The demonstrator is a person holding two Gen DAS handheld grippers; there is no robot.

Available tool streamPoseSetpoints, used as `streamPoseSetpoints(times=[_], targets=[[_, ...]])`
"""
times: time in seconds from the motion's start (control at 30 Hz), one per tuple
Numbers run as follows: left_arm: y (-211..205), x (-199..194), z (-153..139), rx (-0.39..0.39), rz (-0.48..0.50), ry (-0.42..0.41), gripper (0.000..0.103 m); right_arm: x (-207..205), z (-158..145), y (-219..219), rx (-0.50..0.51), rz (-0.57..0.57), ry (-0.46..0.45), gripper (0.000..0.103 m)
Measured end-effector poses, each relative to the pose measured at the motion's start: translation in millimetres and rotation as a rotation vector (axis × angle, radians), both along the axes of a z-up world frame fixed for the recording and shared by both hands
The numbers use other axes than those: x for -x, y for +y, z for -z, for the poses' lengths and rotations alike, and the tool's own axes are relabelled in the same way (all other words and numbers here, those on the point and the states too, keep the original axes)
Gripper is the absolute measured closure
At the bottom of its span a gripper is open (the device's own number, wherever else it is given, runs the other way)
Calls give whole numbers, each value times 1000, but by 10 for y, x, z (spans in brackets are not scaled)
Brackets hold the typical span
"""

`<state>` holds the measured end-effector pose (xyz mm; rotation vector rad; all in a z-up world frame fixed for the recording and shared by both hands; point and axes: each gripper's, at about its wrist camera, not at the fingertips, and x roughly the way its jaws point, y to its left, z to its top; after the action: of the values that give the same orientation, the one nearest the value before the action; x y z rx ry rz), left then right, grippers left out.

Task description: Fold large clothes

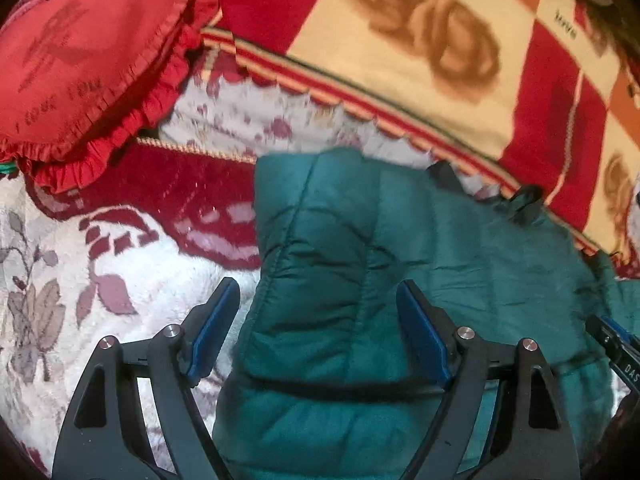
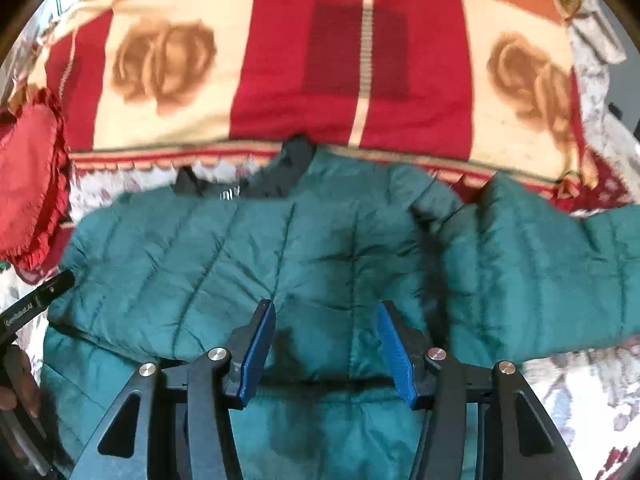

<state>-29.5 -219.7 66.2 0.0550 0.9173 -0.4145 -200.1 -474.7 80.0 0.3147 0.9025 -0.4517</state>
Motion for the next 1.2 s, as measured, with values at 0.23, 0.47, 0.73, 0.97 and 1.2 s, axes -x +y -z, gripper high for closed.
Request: streamPoseSetpoints(times=[0.23,0.47,0.73,0.97,1.2], targets=[[-307,125,-4,3,54,9,21,-138,-2,161,-34,-62,-19,51],[-564,243,234,-118,99,-52,21,-310,431,191,-4,-82,71,49],[-544,220,276,-109,96,-57,21,-304,434,180,2,-72,62,47],[-549,226,274,-107,95,-55,21,-89,216,233,-26,-82,26,47],[-556,215,286,-104,98,-55,19,-180,453,246,19,-82,76,43]])
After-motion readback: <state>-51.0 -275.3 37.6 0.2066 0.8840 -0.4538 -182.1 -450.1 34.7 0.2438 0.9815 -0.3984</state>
